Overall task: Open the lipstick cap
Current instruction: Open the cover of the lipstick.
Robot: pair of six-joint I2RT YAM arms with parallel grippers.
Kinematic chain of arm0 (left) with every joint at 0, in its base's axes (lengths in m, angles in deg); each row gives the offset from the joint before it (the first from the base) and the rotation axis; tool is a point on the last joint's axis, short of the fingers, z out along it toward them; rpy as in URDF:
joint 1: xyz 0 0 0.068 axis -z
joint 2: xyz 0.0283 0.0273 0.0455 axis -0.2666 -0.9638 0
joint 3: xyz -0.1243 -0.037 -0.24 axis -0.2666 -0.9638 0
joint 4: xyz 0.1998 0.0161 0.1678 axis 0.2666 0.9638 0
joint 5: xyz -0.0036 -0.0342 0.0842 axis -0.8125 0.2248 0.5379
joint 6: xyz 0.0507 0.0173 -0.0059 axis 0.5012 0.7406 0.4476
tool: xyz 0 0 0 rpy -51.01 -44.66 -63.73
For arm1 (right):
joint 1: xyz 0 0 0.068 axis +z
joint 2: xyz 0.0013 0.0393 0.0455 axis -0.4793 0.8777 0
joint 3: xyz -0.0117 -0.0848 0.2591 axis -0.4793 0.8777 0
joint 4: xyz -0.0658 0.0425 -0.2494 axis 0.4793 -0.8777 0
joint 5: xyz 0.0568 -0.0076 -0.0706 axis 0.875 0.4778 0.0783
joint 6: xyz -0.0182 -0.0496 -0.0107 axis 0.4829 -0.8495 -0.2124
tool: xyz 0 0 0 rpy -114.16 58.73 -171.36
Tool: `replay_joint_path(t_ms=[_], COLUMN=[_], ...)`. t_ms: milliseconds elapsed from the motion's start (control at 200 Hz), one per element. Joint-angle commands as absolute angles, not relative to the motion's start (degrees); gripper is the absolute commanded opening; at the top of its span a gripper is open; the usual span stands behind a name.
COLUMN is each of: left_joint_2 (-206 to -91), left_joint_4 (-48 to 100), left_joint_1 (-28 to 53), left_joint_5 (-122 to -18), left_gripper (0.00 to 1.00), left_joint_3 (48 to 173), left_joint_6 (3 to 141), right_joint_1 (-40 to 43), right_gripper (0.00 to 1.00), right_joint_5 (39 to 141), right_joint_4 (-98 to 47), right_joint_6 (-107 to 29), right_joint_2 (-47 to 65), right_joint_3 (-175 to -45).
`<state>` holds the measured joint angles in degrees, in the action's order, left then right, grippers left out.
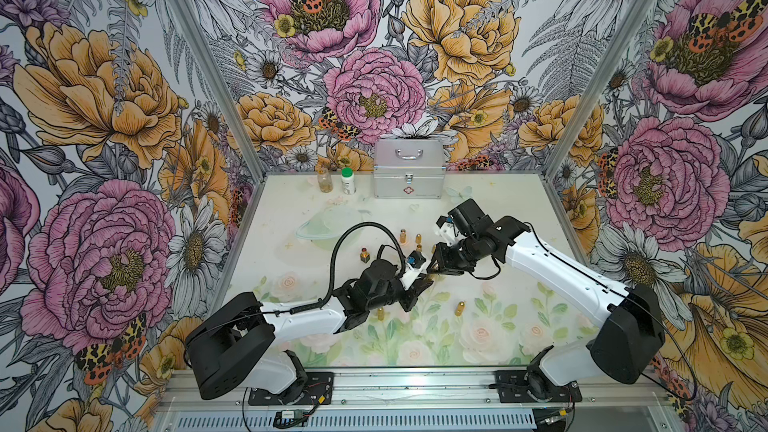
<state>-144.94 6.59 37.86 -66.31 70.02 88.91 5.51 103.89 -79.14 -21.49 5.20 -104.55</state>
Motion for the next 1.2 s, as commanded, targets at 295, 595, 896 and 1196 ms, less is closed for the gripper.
replay_joint_path(t_ms=[295,595,896,1196], left_joint_2=[-142.6,-140.9,-140.0,-138.7], left_joint_4=[7.5,11.3,12.5,13.3], left_joint_1=[37.3,37.3,37.3,37.3], left_joint_5=[-62.3,-57.6,-57.6,-57.8], left_gripper=[0.00,0.00,0.00,0.00], left_joint_3=[69.6,66.9,66.3,66.1], left_joint_6=[87.6,87.8,88.5,89.1], right_joint_1=[5.1,3.6,2.0,1.2], right_gripper=[0.19,0.18,0.17,0.17], right_joint_5=[100.1,98.9,99.2,99.3], right_joint_4=[-79.0,-79.0,-79.0,-79.0], right_joint_6=[-21.5,-20.5,-19.9,-19.7], right_joint_2=[2.7,0.6,-0.5,-1.3], right_joint_3=[-106.4,-109.2,-110.1,-110.6])
